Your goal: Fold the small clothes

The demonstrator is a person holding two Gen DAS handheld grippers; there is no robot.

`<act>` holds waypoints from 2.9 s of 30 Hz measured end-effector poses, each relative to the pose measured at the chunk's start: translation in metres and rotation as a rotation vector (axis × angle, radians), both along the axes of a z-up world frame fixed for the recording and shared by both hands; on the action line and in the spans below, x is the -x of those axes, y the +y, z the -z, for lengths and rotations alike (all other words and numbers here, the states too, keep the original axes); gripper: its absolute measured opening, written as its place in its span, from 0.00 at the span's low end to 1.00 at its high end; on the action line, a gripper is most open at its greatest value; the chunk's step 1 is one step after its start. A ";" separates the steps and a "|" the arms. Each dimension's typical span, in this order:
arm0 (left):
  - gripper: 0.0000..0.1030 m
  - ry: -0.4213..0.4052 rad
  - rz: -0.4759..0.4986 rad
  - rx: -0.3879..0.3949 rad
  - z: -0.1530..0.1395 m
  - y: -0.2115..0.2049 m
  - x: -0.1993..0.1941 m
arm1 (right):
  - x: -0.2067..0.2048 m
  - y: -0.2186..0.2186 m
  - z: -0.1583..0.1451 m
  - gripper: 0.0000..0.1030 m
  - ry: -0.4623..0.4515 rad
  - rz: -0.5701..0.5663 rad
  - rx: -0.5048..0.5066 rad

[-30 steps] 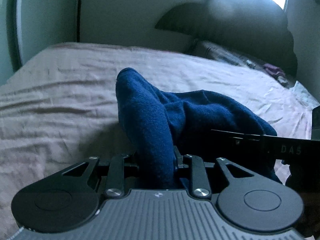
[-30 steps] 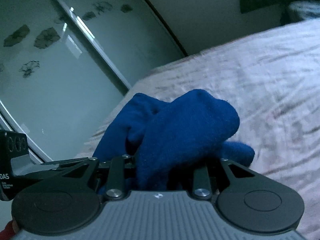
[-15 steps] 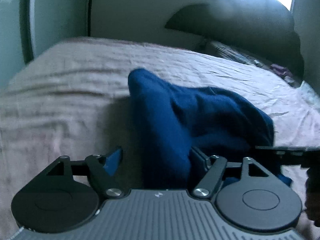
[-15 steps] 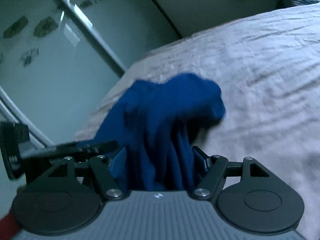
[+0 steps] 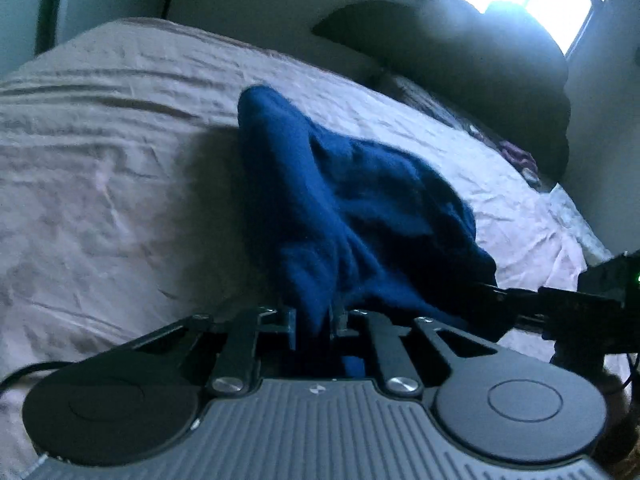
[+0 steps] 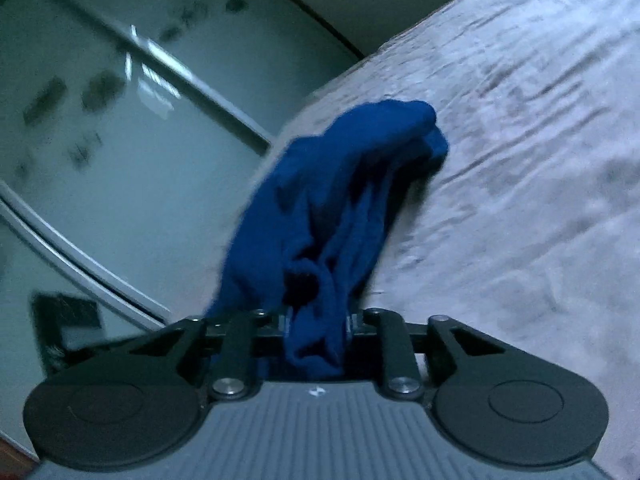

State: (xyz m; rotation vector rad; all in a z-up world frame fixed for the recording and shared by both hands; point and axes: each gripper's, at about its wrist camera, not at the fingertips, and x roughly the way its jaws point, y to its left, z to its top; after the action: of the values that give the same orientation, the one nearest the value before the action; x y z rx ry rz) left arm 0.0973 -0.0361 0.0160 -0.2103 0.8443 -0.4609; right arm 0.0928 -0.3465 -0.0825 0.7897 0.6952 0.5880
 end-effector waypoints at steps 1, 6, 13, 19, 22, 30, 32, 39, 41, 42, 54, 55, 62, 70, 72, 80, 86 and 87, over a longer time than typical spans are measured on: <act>0.11 -0.001 -0.006 0.011 -0.003 0.002 0.000 | 0.003 -0.002 0.000 0.19 -0.001 0.000 -0.048; 0.11 0.033 -0.013 0.047 -0.004 0.016 0.005 | 0.011 -0.001 0.001 0.19 -0.008 -0.063 -0.085; 0.41 -0.032 -0.035 -0.123 -0.005 0.007 0.019 | 0.023 0.003 -0.027 0.25 -0.050 0.044 0.288; 0.72 -0.202 -0.026 -0.228 -0.029 -0.024 0.019 | 0.002 0.025 -0.074 0.25 -0.213 0.133 0.402; 0.74 -0.215 0.032 -0.275 -0.019 -0.048 0.015 | -0.028 0.049 -0.064 0.25 -0.198 0.069 0.428; 0.80 -0.312 0.084 -0.492 0.016 -0.077 0.030 | -0.043 0.057 -0.052 0.26 -0.137 0.139 0.485; 0.81 -0.303 0.073 -0.480 0.016 -0.074 0.032 | -0.022 0.060 -0.061 0.27 -0.183 0.138 0.524; 0.90 -0.248 -0.030 -0.433 0.018 -0.065 0.039 | 0.014 0.080 -0.045 0.27 -0.196 0.063 0.695; 0.90 -0.229 -0.067 -0.417 0.019 -0.061 0.042 | 0.012 0.081 -0.039 0.27 -0.184 0.078 0.702; 0.90 -0.223 -0.081 -0.407 0.019 -0.060 0.044 | 0.012 0.080 -0.040 0.27 -0.178 0.094 0.684; 0.93 -0.214 -0.141 -0.407 0.016 -0.049 0.057 | 0.038 0.079 -0.032 0.38 -0.155 0.145 0.669; 0.93 -0.215 -0.142 -0.408 0.016 -0.048 0.058 | 0.042 0.079 -0.035 0.39 -0.162 0.154 0.669; 0.94 -0.199 -0.149 -0.400 0.016 -0.045 0.062 | 0.059 0.081 -0.039 0.43 -0.169 0.149 0.672; 0.94 -0.201 -0.150 -0.401 0.014 -0.042 0.066 | 0.066 0.080 -0.039 0.45 -0.158 0.179 0.674; 0.94 -0.197 -0.152 -0.397 0.014 -0.041 0.067 | 0.071 0.081 -0.043 0.45 -0.168 0.177 0.679; 0.94 -0.204 -0.152 -0.399 0.011 -0.037 0.073 | 0.081 0.085 -0.038 0.48 -0.142 0.174 0.657; 0.94 -0.205 -0.164 -0.397 0.009 -0.033 0.079 | 0.092 0.092 -0.042 0.77 -0.163 0.176 0.658; 0.94 -0.203 -0.165 -0.395 0.009 -0.032 0.079 | 0.093 0.094 -0.042 0.77 -0.162 0.172 0.663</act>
State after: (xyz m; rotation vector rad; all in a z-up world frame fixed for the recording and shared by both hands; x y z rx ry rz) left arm 0.0178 -0.0678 0.0066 0.1295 0.6961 -0.1514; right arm -0.0003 -0.2524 -0.0406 0.1764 0.6115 0.2316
